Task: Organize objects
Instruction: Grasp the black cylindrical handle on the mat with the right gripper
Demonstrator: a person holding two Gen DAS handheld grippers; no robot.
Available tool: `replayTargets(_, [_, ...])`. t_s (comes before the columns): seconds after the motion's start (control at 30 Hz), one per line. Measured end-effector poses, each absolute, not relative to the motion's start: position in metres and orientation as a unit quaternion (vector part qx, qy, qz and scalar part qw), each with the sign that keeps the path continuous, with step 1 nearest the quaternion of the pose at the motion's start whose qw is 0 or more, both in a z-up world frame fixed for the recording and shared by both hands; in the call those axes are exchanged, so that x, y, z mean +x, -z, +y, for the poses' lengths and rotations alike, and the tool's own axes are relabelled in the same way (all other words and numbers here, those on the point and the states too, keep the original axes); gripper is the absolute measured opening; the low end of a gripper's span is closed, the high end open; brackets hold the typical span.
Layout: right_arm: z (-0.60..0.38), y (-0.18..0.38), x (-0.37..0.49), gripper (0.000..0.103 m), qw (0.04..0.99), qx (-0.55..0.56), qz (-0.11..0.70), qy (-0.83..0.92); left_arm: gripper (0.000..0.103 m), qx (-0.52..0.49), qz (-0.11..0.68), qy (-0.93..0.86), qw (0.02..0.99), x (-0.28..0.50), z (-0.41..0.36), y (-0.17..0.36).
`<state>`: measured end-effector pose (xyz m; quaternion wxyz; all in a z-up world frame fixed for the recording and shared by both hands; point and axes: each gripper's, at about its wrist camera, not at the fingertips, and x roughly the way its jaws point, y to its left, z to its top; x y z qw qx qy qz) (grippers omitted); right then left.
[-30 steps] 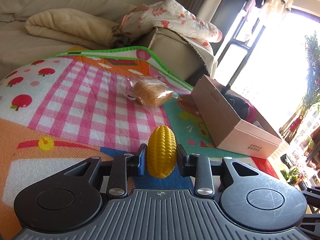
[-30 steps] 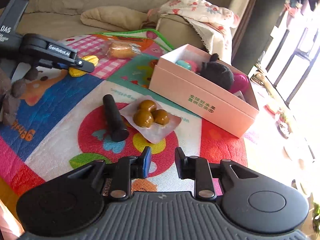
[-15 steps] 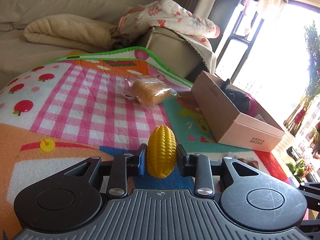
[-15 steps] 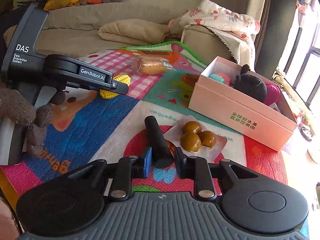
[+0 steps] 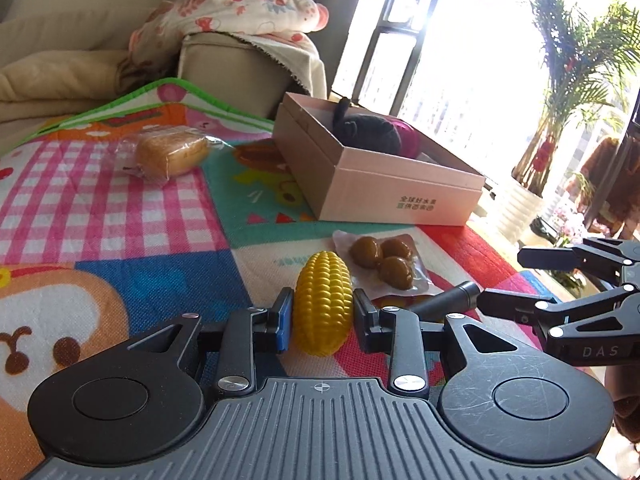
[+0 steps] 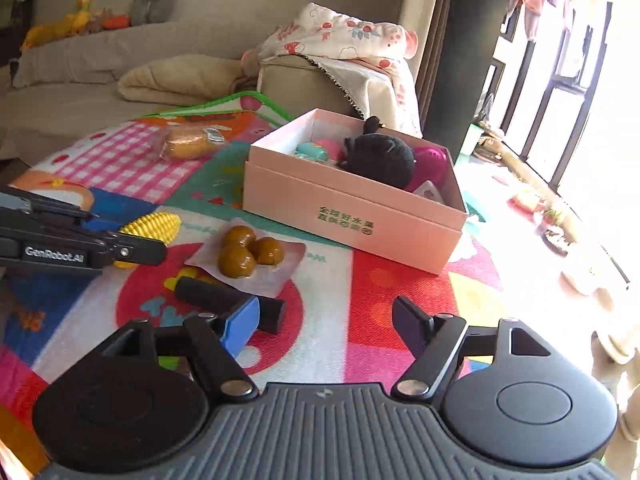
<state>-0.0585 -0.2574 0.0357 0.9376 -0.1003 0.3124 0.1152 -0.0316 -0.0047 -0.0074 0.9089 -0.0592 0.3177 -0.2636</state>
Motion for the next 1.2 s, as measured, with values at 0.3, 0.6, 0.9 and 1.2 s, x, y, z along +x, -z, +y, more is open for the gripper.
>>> replayTargets(0.3, [-0.206, -0.013, -0.052, 0.085, 0.936, -0.095, 0.319, -0.114, 0.034, -0.091, 0.318, 0.248, 0.91, -0.03, 0.006, 0.007])
replayTargets(0.6, [-0.22, -0.029, -0.058, 0.027, 0.938, -0.084, 0.315, -0.122, 0.035, -0.078, 0.318, 0.236, 0.915, -0.032, 0.003, 0.007])
replayTargets(0.9, [-0.215, -0.019, -0.067, 0.053, 0.939, -0.094, 0.304, -0.128, 0.035, -0.053, 0.316, 0.221, 0.921, -0.037, -0.004, 0.005])
replayTargets(1.2, [-0.222, -0.012, -0.054, 0.062, 0.943, -0.108, 0.308, -0.061, 0.035, -0.096, 0.311, 0.192, 0.926, -0.038, 0.009, 0.007])
